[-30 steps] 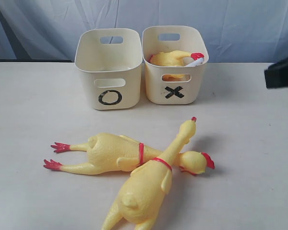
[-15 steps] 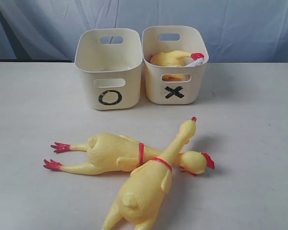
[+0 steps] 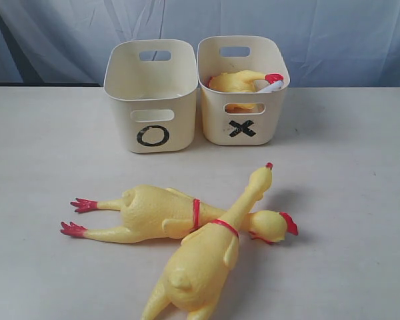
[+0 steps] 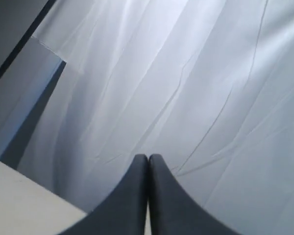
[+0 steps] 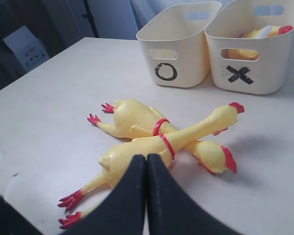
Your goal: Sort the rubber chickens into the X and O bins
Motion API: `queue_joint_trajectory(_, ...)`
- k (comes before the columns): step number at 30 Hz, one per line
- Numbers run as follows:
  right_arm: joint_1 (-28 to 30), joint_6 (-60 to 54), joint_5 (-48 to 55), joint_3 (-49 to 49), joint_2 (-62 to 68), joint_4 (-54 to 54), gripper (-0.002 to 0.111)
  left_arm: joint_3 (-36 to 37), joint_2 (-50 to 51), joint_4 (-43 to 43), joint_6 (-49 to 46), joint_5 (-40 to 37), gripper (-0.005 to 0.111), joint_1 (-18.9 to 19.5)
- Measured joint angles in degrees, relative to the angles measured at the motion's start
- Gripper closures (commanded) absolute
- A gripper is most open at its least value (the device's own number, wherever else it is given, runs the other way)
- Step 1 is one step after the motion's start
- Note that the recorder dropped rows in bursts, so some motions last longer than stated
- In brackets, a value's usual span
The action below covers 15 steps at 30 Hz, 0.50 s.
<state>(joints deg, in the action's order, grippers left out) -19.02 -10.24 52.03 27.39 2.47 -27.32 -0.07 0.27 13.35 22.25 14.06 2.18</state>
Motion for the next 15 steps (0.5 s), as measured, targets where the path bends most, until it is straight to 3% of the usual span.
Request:
queue_joint_trajectory(5,0.0,0.0,1.4,0.0,0.0,-0.1,0.109,0.0,0.0,-0.9,8.2,7.1,0.107,0.0)
queue_joint_trajectory(7,0.0,-0.3,1.5,0.0,0.0,-0.1,0.109,-0.8,-0.1,-4.5,11.3,6.2,0.107,0.0)
queue_joint_trajectory(12,0.0,-2.2,1.8,0.0,0.0,-1.3,0.109,-7.6,-0.1,-24.8,24.0,-5.5,0.107,0.0)
queue_joint_trajectory(15,0.0,-2.5,1.8,0.0,0.0,-1.5,0.109,-11.2,0.9,-35.5,31.7,-8.2,0.107,0.0)
